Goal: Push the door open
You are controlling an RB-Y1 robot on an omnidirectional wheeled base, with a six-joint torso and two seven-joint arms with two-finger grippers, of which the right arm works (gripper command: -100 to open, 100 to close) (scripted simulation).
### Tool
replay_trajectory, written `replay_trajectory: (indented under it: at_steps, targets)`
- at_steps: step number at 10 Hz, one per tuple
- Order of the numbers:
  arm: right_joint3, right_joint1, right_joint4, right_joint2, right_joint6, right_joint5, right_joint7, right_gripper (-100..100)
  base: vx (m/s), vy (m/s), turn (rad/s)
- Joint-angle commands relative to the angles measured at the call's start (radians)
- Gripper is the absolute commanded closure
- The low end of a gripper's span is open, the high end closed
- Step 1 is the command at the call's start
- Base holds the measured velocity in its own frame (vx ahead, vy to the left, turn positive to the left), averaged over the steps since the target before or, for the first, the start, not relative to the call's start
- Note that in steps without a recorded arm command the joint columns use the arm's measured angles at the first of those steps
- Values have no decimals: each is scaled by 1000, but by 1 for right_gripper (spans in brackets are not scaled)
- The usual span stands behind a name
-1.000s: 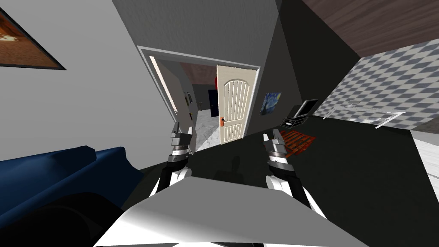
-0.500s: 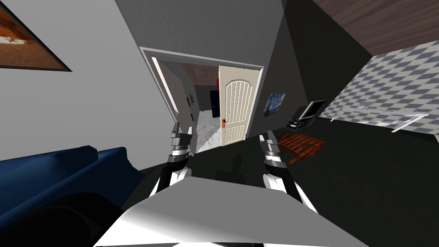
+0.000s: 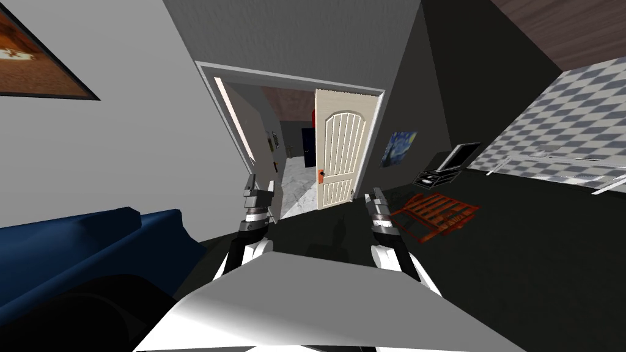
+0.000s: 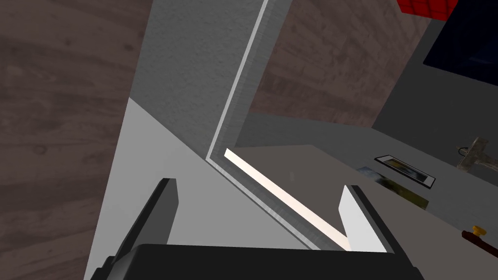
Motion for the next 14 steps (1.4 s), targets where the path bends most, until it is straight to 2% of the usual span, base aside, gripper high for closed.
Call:
replay_trajectory:
  at_steps: [1,14]
  targets:
    - [5,-16,30,-4,7,3,-9,-100,91,-4,67]
    - [41,-168,312,-42,43,25,-77,-100,99,6,69]
